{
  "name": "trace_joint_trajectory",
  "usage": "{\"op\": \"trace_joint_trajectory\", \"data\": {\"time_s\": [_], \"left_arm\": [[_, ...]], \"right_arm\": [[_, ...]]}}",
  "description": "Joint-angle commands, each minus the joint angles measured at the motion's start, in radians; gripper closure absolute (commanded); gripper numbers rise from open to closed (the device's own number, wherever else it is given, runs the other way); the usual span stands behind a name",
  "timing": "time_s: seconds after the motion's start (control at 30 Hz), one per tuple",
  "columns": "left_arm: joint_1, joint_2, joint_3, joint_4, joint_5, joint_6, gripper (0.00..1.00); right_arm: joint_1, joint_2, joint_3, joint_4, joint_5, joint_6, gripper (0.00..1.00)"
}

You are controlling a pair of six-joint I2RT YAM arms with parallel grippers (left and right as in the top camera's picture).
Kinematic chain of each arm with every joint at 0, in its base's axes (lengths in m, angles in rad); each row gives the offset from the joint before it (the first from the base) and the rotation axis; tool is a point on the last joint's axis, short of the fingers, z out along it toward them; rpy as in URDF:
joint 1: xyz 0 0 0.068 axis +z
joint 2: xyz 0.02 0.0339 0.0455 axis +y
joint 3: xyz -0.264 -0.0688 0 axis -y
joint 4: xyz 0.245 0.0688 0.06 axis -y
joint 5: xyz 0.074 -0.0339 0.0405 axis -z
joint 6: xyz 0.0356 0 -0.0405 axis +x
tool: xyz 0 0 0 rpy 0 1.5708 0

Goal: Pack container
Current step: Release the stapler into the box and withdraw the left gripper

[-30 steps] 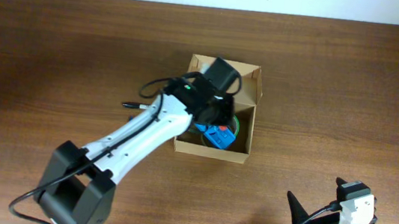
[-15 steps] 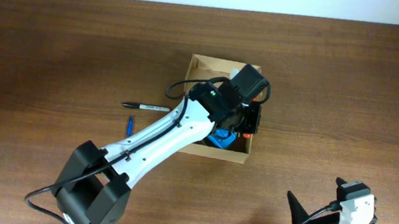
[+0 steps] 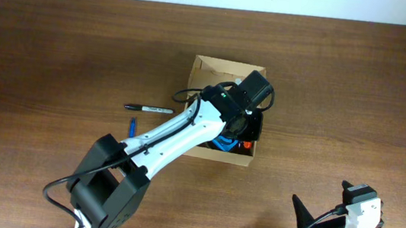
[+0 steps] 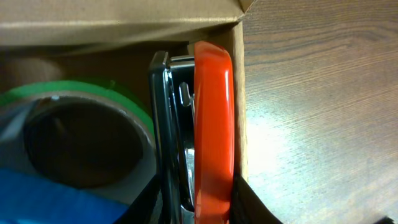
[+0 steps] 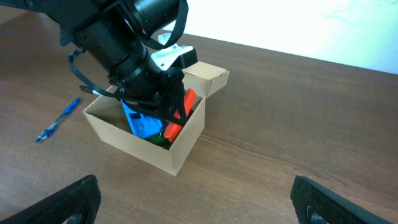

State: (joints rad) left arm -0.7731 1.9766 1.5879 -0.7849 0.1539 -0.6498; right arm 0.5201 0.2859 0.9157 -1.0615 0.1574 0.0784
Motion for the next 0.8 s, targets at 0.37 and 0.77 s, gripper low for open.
{"op": "trace_joint_trajectory", "data": {"time_s": [0.37,0.77], "left_arm": [[-0.005,-0.002,0.023,0.000,0.019,-0.047,0.57],[-0.005,-0.002,0.029,0.000,0.019,-0.047,0.57]], "right_arm": [[-0.005,-0.003,-0.002,0.003,0.012,0.008,0.01],[-0.005,-0.003,-0.002,0.003,0.012,0.008,0.01]]}}
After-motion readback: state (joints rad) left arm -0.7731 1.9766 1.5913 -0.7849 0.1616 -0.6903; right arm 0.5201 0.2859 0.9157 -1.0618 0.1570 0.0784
